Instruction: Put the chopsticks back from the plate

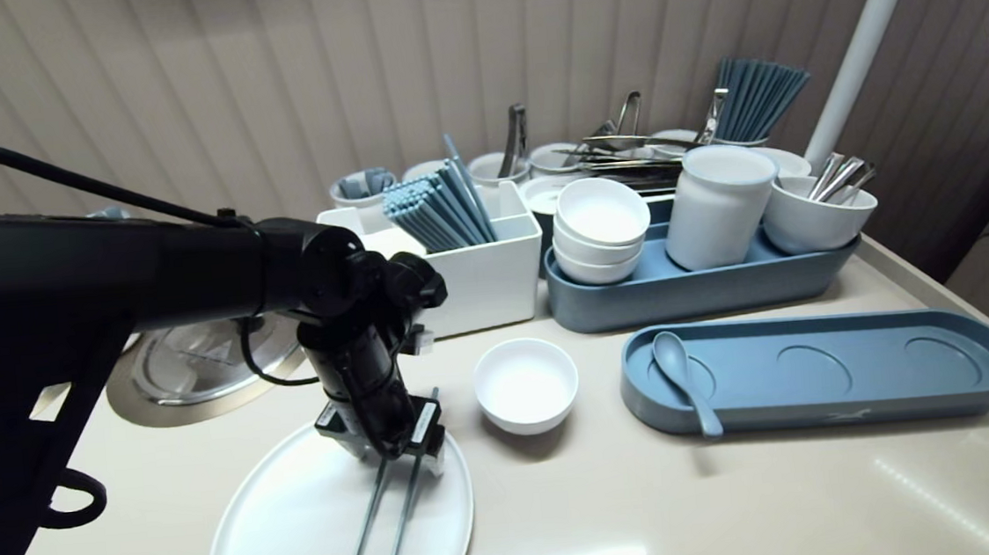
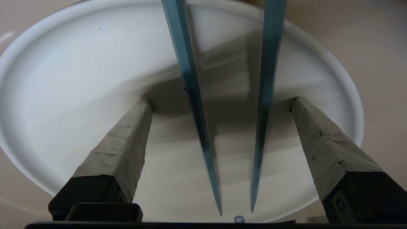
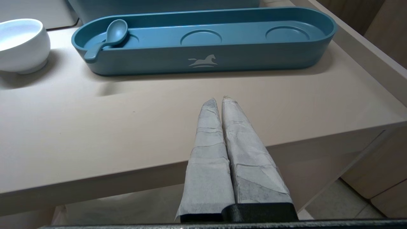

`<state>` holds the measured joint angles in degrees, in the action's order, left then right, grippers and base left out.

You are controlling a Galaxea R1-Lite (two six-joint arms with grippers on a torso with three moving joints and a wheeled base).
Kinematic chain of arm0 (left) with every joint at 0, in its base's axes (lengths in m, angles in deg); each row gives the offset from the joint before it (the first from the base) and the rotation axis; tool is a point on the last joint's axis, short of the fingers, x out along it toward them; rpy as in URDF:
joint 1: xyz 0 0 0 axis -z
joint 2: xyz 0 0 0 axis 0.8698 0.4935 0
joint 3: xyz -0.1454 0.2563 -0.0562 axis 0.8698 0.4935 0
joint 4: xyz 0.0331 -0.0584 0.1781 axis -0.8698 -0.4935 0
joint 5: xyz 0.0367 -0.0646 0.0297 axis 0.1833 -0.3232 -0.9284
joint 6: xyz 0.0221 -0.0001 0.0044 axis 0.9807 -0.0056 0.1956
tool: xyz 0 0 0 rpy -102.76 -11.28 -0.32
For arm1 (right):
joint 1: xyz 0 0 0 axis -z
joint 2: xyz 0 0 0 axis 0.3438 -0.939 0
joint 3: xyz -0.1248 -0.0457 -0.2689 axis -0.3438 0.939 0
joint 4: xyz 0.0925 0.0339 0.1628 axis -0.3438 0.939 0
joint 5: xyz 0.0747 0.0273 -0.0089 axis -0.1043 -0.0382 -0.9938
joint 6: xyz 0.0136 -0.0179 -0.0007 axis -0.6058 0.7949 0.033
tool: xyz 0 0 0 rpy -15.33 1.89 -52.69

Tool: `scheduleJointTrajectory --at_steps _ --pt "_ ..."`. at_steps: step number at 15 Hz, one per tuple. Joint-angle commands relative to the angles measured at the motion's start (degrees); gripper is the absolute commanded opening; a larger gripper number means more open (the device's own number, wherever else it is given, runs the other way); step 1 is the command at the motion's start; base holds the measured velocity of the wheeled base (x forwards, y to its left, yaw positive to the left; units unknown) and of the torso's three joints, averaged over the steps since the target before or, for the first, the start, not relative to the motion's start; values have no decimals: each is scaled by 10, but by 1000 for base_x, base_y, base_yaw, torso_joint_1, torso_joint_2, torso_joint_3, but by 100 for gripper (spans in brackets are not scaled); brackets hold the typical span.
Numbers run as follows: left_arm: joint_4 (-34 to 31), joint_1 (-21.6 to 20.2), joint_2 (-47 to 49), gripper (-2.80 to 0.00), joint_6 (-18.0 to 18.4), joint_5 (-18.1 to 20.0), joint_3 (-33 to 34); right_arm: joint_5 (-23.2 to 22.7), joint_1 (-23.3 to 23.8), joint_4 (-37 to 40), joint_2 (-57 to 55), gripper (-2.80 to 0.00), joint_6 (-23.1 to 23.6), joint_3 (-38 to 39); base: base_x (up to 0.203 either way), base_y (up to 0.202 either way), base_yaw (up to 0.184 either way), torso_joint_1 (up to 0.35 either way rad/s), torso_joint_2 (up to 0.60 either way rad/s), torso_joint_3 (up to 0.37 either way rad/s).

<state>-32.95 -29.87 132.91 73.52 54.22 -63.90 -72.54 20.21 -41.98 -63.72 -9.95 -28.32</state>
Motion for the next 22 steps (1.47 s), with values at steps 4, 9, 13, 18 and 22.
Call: scheduleJointTrajectory --at_steps 4,9,13,18,22 --pt "-5 0 25 -280 -3 1 -12 0 0 0 0 -280 0 0 0 0 0 0 0 0" --pt "-5 -1 20 -280 -11 0 -14 0 0 0 -1 -280 0 1 0 0 0 0 0 0" --pt "-6 -1 22 -280 -10 -1 -13 0 0 0 0 -280 0 1 0 0 0 0 0 0" --pt "-6 0 -9 -280 -13 1 -18 0 0 0 -1 -280 0 1 0 0 0 0 0 0" --pt "-6 2 -108 -280 -18 27 -20 0 0 0 0 -280 0 1 0 0 0 0 0 0"
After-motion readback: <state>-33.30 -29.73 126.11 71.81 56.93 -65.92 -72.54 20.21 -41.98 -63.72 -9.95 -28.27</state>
